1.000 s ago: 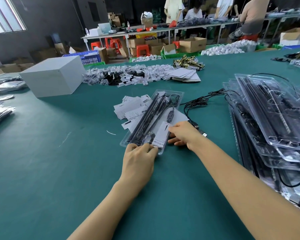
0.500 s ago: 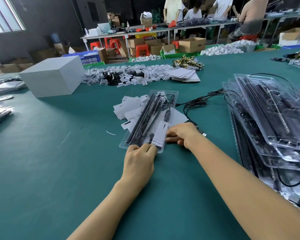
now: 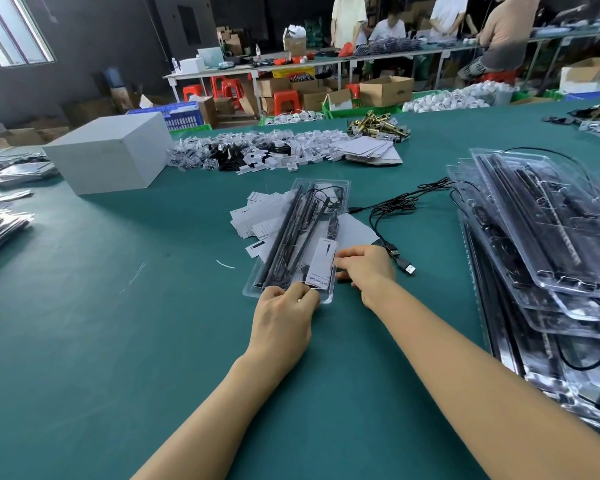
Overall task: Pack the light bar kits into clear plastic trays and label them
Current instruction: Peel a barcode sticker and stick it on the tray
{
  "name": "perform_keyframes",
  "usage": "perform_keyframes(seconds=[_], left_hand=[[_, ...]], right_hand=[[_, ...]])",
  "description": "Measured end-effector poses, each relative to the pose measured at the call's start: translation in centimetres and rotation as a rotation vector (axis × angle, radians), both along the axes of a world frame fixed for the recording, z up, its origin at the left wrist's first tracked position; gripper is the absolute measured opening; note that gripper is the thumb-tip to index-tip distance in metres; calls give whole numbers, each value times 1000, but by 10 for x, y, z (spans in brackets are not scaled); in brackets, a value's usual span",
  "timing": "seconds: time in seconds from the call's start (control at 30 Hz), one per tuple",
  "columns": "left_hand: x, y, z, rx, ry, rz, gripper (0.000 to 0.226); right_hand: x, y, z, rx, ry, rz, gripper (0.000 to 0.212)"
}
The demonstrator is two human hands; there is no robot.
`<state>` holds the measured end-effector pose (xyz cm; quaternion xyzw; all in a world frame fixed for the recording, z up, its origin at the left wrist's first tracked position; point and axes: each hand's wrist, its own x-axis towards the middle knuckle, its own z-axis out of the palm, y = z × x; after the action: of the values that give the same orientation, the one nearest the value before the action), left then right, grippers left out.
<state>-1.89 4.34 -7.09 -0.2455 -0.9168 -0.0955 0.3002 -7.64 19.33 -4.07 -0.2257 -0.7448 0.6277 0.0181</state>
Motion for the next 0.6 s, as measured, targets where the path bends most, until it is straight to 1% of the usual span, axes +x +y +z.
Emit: perform_keyframes(seconds=[0.1, 0.13, 0.17, 0.2, 0.27, 0.3, 0.33, 0.43, 0.5, 0.53, 0.57, 0.6], left_hand=[[-1, 0, 0, -22, 13, -15, 34], [-1, 0, 0, -26, 11, -16, 35], [0, 0, 1, -24, 5, -17, 36], [0, 0, 1, -19, -6, -15, 37], [1, -1, 2, 25, -56, -23, 39], [2, -1, 2, 55, -94, -43, 40], [2, -2, 2, 88, -142, -70, 39], [1, -3, 5, 237, -296, -116, 34], [-2, -1, 7, 403, -449, -119, 29], [-2, 2, 9, 504, -519, -133, 28], [-3, 5, 10, 583, -532, -136, 26], [-3, 9, 11, 638, -475, -100, 25]], right_hand=[[5, 5, 4, -95, -17, 91, 11], [9, 5, 6, -67, -20, 150, 8], [13, 3, 6, 5, -26, 213, 12], [17, 1, 5, 105, -42, 269, 20], [19, -4, 4, 319, -71, 324, 34], [18, -5, 5, 376, -77, 332, 33], [18, -5, 5, 376, -77, 334, 29], [22, 2, 3, 250, -47, 342, 20], [27, 7, -1, 175, -28, 318, 18], [29, 10, -4, 96, -21, 294, 15], [30, 12, -6, -16, -20, 256, 12], [30, 16, -7, -133, -18, 205, 11]])
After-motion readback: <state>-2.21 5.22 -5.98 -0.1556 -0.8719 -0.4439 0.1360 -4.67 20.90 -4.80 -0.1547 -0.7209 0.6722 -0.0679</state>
